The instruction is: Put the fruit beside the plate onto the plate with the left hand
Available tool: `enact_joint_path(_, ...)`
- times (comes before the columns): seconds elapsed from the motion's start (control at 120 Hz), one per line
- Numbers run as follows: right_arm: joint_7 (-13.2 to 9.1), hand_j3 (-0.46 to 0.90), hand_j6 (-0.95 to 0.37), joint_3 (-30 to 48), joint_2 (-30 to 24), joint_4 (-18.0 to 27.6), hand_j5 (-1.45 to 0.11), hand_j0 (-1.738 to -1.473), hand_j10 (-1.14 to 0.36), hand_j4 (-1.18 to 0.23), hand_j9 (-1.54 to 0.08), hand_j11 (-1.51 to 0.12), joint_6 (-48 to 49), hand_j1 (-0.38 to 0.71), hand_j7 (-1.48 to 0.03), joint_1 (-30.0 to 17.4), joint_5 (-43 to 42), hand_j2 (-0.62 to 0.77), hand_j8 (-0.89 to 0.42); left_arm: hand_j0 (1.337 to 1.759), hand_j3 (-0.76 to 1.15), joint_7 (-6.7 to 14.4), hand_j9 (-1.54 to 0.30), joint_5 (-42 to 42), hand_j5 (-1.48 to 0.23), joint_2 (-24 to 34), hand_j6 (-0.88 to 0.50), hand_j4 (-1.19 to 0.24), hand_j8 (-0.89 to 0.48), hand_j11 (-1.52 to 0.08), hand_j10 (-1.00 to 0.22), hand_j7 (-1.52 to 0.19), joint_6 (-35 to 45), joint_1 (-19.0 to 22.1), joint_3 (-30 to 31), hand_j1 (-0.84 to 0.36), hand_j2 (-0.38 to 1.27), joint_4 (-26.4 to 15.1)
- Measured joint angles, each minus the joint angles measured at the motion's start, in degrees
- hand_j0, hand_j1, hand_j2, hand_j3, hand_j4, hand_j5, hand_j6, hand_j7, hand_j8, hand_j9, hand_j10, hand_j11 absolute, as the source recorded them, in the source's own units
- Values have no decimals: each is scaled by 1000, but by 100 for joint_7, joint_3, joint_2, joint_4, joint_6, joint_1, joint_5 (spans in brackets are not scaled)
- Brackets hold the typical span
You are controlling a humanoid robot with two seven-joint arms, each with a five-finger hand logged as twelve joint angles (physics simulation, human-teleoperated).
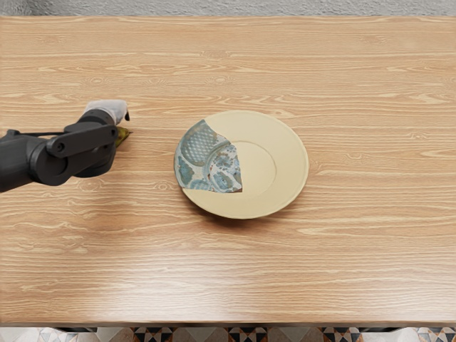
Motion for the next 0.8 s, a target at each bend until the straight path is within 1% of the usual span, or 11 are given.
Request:
enact_joint_path(0.283,0,0,0,6,0,0,0,-1658,0,0,0,0,0,-349,0,0,0,0,0,1658,0,0,-479,0,-479,-18,-371,-371,-371,-479,-370,-479,-5,70,0,-91,77,25)
enact_joint_path(0.583,0,0,0,9,0,-1,0,-1658,0,0,0,0,0,-349,0,0,0,0,0,1658,0,0,-567,5,-563,-9,-423,-442,-423,-566,-439,-565,-2,88,0,-171,91,35)
enact_joint_path(0.608,0,0,0,9,0,-1,0,-1658,0,0,0,0,0,-349,0,0,0,0,0,1658,0,0,-577,35,-554,-10,-444,-460,-429,-577,-454,-566,9,140,-2,-176,98,37)
enact_joint_path(0.617,0,0,0,9,0,-1,0,-1658,0,0,0,0,0,-349,0,0,0,0,0,1655,1,0,-581,41,-555,-10,-406,-469,-405,-580,-458,-568,12,156,-3,-179,92,38)
enact_joint_path(0.625,0,0,0,8,0,-1,0,-1658,0,0,0,0,0,-349,0,0,0,0,0,1651,54,-1,-583,53,-554,-6,-386,-472,-392,-583,-463,-569,17,176,-4,-185,68,39)
enact_joint_path(0.633,0,0,0,8,0,-1,0,-1658,0,0,0,0,0,-349,0,0,0,0,0,1641,165,-2,-585,58,-554,-4,-377,-467,-384,-585,-467,-569,20,188,-5,-196,9,39)
enact_joint_path(0.65,0,0,0,9,0,-1,0,-1658,0,0,0,0,0,-349,0,0,0,0,0,1639,305,-2,-589,66,-559,-2,-372,-465,-375,-589,-473,-574,22,201,-6,-210,-47,39)
enact_joint_path(0.667,0,0,0,9,0,0,0,-1658,0,0,0,0,0,-349,0,0,0,0,0,1638,365,-2,-596,70,-567,-1,-377,-478,-373,-596,-481,-582,24,208,-7,-220,-64,40)
enact_joint_path(0.725,0,0,0,9,0,-1,0,-1658,0,0,0,0,0,-349,0,0,0,0,0,1637,414,0,-627,65,-604,0,-424,-505,-389,-626,-503,-616,20,211,-6,-238,-59,40)
enact_joint_path(0.758,0,0,0,9,0,-1,0,-1658,0,0,0,0,0,-349,0,0,0,0,0,1630,414,1,-644,61,-621,8,-422,-500,-385,-642,-499,-634,17,211,-6,-233,-76,39)
enact_joint_path(0.8,0,0,0,9,0,-1,0,-1658,0,0,0,0,0,-349,0,0,0,0,0,1627,462,4,-666,57,-649,8,-409,-488,-377,-665,-492,-658,10,211,-6,-247,-75,38)
